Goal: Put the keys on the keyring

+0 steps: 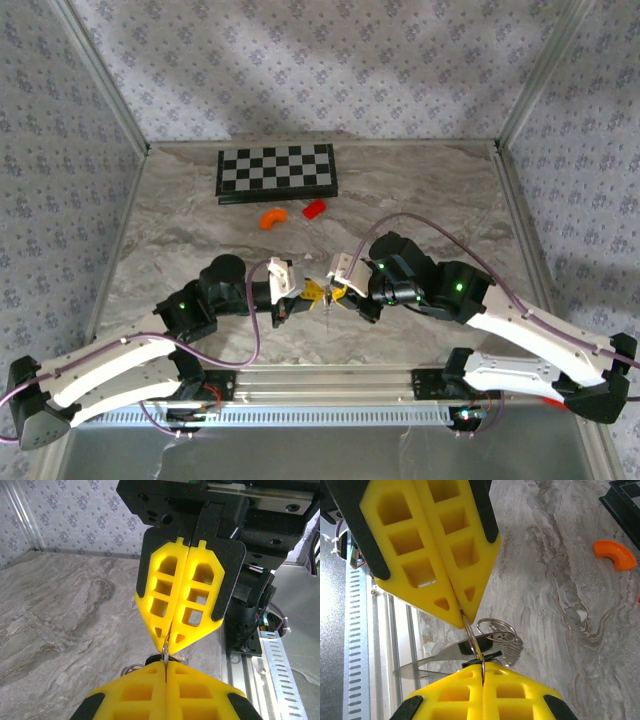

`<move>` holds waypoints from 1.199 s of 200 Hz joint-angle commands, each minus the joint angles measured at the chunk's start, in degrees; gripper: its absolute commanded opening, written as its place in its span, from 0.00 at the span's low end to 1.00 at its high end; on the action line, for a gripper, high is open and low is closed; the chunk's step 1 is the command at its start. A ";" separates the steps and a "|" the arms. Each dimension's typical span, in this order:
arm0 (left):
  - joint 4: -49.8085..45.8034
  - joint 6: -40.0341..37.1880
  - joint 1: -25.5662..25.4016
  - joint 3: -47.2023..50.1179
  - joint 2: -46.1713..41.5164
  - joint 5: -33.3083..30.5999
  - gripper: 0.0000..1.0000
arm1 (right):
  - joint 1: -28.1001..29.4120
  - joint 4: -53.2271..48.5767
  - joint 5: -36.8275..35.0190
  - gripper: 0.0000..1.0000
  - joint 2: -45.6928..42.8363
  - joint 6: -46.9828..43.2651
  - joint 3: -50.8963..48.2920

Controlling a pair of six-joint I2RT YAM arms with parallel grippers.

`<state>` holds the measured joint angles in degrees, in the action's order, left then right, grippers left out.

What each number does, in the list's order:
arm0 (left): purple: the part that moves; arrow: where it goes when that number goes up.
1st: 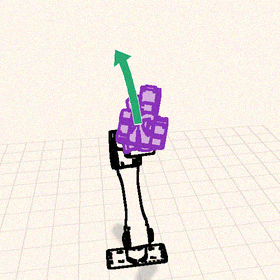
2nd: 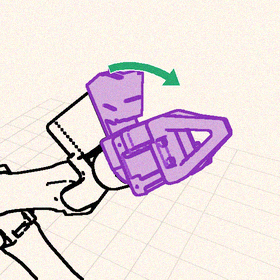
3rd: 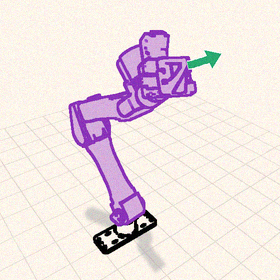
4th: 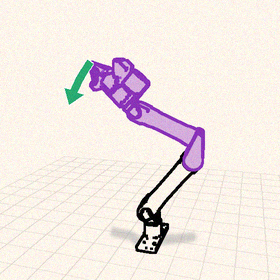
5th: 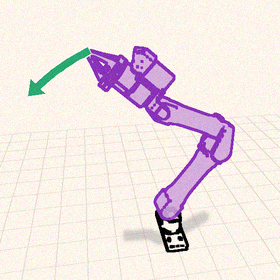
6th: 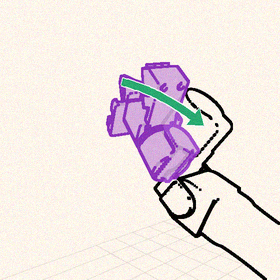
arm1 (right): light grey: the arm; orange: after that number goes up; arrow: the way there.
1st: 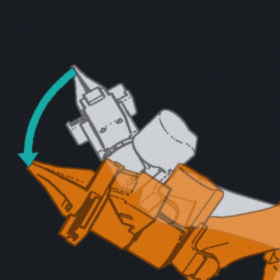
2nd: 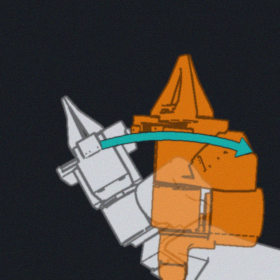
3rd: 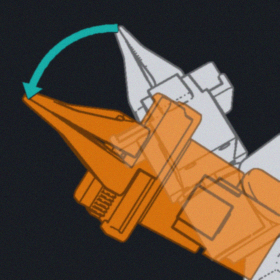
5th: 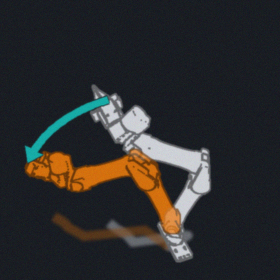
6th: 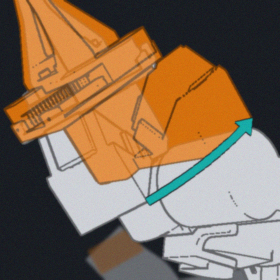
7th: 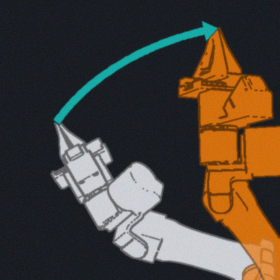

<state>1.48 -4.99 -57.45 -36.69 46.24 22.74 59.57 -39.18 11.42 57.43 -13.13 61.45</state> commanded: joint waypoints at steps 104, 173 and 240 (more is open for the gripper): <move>2.02 -0.98 -0.37 -1.31 -0.53 0.28 0.00 | 0.75 -0.77 0.36 0.00 -0.83 1.62 1.46; 1.86 -1.08 -0.38 -0.91 -1.23 -0.11 0.00 | 0.82 -1.28 -0.41 0.00 -0.67 1.70 1.51; 1.96 -0.98 -0.35 -0.87 -1.20 0.29 0.00 | 0.77 -1.41 -0.76 0.00 -0.91 2.14 1.74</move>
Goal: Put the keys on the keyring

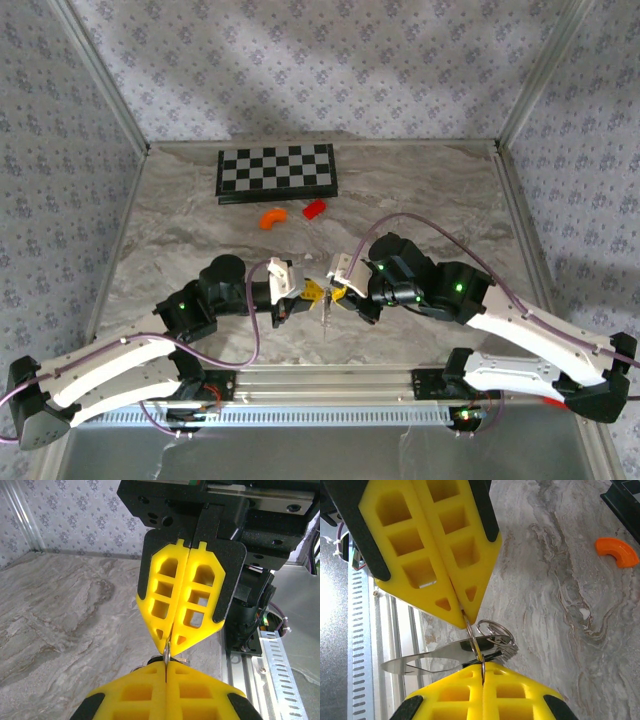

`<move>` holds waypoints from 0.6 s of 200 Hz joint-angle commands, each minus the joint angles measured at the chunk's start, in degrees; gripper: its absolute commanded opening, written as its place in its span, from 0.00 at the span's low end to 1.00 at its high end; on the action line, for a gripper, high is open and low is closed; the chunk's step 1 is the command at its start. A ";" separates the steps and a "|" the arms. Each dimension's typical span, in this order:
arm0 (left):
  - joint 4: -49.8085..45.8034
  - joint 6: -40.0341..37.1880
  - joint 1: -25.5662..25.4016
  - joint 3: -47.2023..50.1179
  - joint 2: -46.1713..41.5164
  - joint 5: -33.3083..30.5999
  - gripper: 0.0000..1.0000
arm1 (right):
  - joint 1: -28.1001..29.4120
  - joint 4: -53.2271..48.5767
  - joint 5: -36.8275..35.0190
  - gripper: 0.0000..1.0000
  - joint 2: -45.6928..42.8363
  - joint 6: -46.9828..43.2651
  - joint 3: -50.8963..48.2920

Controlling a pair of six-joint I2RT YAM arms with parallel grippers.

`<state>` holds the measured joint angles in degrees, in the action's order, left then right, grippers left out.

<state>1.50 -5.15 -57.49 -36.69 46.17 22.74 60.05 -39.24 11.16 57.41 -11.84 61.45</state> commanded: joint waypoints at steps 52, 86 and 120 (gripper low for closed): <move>2.24 -0.65 -0.29 -0.60 -1.30 0.31 0.00 | 0.27 -1.31 -1.22 0.00 -1.24 1.02 1.45; 2.28 -0.71 -0.34 -0.58 -1.14 0.37 0.00 | 0.26 -1.13 -0.98 0.00 -1.19 1.11 1.55; 2.28 -0.74 -0.33 -0.71 -1.08 0.30 0.00 | 0.32 -1.21 0.00 0.00 -0.80 0.94 1.92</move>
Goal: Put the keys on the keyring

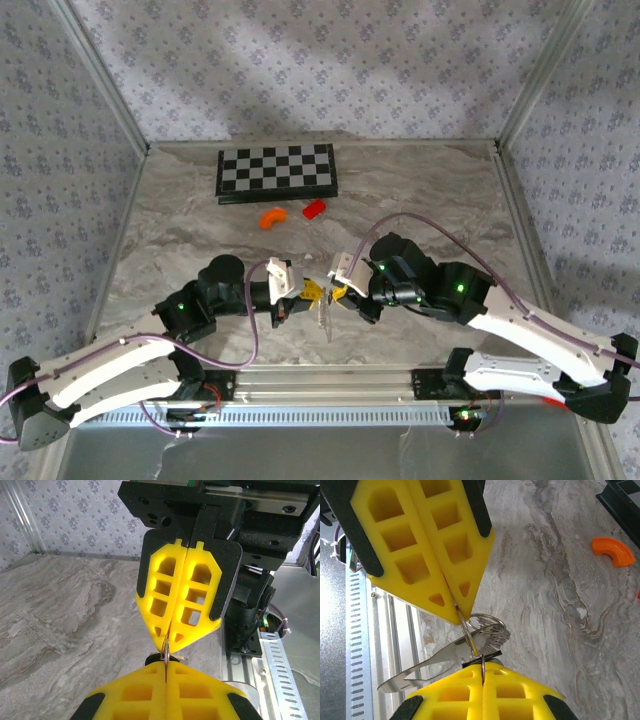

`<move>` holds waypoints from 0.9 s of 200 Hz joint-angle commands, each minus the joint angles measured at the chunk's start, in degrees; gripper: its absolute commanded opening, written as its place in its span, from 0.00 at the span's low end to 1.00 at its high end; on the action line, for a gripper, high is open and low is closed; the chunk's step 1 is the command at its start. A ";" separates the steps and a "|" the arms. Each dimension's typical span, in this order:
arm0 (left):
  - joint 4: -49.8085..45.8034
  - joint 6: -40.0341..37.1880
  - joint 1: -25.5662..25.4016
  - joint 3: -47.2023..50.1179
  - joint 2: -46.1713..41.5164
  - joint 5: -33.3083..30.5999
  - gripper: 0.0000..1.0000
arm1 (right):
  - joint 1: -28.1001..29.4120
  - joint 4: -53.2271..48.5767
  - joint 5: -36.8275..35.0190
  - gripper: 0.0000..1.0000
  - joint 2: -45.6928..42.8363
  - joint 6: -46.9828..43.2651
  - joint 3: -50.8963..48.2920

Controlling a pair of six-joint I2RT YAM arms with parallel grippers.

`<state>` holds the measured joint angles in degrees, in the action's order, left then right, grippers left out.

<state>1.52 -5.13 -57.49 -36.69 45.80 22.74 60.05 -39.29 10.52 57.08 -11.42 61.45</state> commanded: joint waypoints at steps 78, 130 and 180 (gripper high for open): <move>2.08 -1.03 -0.34 -0.84 -0.41 0.19 0.00 | 0.31 -1.27 2.48 0.00 -0.31 0.70 1.89; 2.08 -1.03 -0.28 -0.84 -0.28 0.34 0.00 | 0.23 -1.14 2.36 0.00 -0.21 0.87 2.03; 1.29 -1.53 -0.34 -1.17 -0.09 0.19 0.00 | -0.53 -0.78 3.44 0.00 -0.08 1.22 1.85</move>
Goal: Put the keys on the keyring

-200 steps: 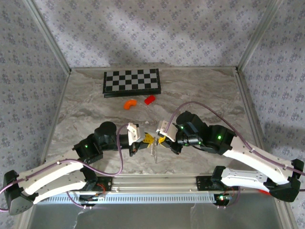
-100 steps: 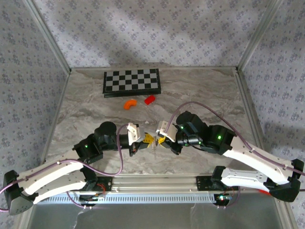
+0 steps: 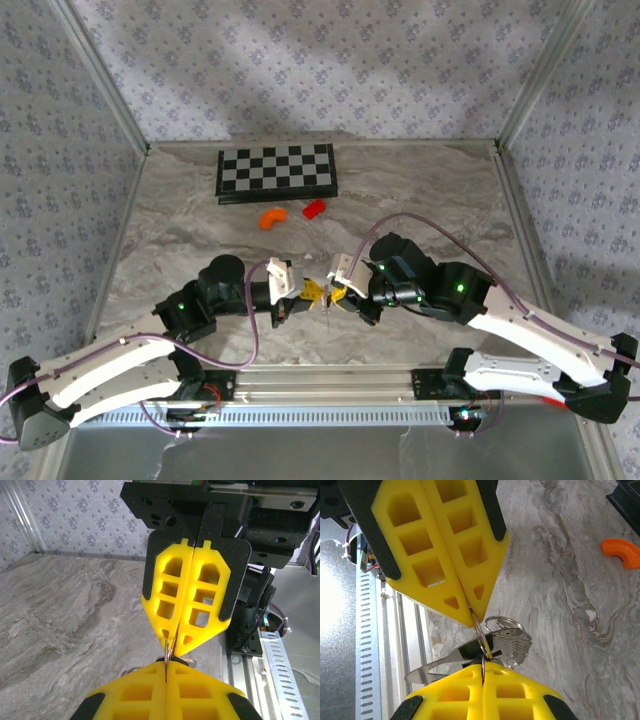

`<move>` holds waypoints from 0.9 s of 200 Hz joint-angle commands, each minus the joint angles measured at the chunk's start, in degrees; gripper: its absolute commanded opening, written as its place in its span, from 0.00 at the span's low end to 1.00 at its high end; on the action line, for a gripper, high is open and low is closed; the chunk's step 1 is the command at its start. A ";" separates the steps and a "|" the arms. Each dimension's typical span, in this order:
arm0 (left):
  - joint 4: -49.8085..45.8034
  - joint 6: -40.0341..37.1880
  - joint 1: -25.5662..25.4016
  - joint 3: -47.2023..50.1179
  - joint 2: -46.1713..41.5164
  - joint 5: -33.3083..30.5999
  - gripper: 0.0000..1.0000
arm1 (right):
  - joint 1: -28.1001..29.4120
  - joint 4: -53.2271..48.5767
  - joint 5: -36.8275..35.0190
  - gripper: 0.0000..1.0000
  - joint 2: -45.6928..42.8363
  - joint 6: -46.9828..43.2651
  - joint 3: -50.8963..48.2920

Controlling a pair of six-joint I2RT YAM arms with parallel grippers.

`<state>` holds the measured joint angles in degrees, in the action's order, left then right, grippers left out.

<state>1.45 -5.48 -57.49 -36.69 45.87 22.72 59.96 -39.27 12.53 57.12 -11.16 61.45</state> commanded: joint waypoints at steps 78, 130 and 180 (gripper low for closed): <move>1.27 -1.16 -0.29 -1.26 -0.46 0.04 0.00 | -1.52 -0.86 1.79 0.00 -0.60 1.49 1.74; 0.90 -1.45 -0.33 -1.37 -0.31 0.04 0.00 | -1.61 -0.58 2.06 0.00 0.54 0.60 2.72; 0.96 -1.32 -0.32 -1.28 -0.18 0.18 0.00 | -1.69 -0.33 2.24 0.00 0.62 0.52 2.97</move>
<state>1.45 -6.02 -57.49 -36.69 45.87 22.50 58.48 -39.68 13.58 57.54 -10.76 62.19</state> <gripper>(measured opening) 0.052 0.062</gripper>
